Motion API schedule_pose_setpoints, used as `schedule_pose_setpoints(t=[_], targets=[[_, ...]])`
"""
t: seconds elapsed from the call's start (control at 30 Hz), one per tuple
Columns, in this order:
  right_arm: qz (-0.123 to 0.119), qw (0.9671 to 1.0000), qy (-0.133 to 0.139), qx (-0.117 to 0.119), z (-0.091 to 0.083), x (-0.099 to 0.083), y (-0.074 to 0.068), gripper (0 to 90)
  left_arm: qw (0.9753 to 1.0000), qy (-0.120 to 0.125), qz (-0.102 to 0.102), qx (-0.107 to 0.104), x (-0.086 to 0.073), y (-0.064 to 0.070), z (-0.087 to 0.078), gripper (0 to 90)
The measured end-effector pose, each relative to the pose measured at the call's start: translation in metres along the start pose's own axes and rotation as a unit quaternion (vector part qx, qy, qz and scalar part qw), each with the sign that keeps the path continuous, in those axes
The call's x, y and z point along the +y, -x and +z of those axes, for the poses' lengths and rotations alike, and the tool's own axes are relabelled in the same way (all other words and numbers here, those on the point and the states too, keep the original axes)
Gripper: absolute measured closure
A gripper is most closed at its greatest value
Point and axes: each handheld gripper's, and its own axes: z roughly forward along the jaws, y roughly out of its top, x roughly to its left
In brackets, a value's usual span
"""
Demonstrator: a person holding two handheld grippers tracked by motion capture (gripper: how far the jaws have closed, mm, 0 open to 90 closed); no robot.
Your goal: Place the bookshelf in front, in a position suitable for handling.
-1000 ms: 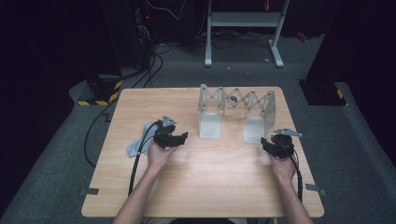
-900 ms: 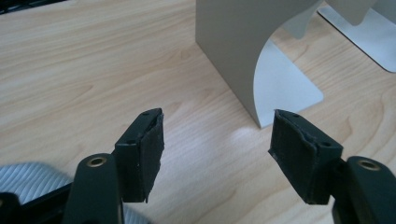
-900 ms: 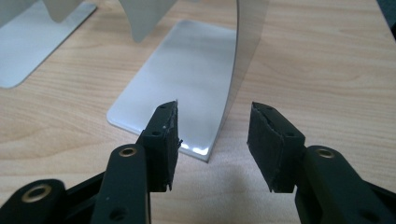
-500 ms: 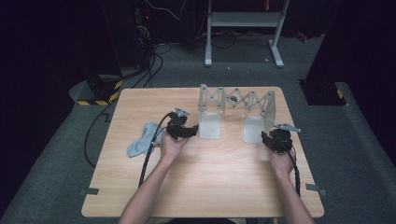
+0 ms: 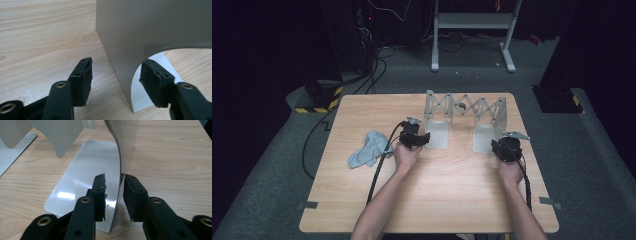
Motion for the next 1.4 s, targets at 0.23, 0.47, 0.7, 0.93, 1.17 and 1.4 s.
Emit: schedule_pose_setpoints(t=[0.23,0.47,0.7,0.93,1.17,1.4], targets=[[-0.025,0.9996,-0.01,-0.013,0.005,-0.004,-0.005,76.8,0.9999,0.01,-0.001,0.011,-0.004,-0.001,0.009,53.8],[-0.03,0.9991,-0.024,-0.014,0.01,-0.009,-0.005,79.1,1.0,0.003,-0.006,-0.006,-0.005,0.001,0.011,64.9],[-0.028,0.9991,-0.027,-0.015,0.009,-0.009,-0.005,79.9,0.9995,-0.011,-0.021,-0.022,-0.005,0.001,0.01,76.0],[-0.032,0.999,-0.027,-0.015,0.008,-0.011,-0.006,81.0,0.9995,-0.016,-0.016,-0.022,-0.006,-0.001,0.006,77.0],[-0.048,0.9984,-0.027,-0.011,0.005,-0.013,-0.01,81.7,0.9995,-0.022,-0.01,-0.021,-0.008,-0.006,-0.003,77.0],[-0.052,0.9982,-0.028,-0.008,0.004,-0.014,-0.013,82.1,0.9994,-0.015,-0.02,-0.023,-0.011,-0.013,-0.012,78.0]])
